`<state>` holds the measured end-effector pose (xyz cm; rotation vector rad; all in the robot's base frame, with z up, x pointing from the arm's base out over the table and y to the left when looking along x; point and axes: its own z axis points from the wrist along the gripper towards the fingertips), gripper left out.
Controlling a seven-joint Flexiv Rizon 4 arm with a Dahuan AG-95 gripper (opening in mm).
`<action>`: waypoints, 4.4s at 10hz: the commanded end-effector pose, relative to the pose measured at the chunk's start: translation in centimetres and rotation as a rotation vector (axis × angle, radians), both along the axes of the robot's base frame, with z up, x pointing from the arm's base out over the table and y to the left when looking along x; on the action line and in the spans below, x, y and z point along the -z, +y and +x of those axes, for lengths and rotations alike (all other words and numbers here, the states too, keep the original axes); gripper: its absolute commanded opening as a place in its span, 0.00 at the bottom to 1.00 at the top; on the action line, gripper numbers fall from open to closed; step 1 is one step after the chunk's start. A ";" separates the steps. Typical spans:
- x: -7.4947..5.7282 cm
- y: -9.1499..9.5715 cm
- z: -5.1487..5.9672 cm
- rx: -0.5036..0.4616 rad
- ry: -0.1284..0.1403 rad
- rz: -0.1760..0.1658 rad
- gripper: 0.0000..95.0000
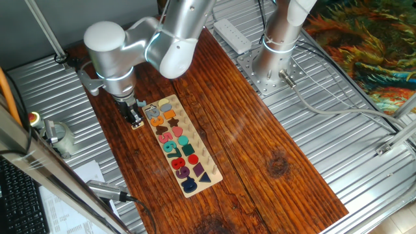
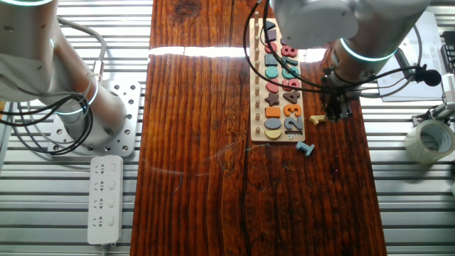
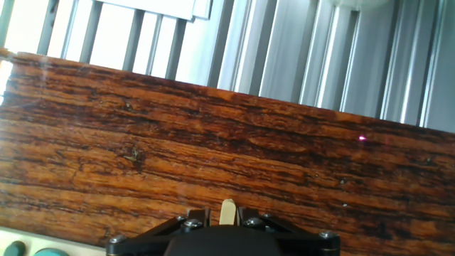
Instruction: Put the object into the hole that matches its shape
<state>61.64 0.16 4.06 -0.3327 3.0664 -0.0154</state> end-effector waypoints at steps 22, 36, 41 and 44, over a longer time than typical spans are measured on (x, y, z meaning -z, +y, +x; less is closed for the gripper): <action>2.3 -0.5 -0.1 0.081 0.020 -0.012 0.20; 1.3 -0.4 -0.6 0.112 0.018 -0.016 0.00; -0.9 -3.1 -2.7 0.148 0.010 -0.011 0.00; -1.1 -3.8 -5.1 0.163 0.012 -0.010 0.00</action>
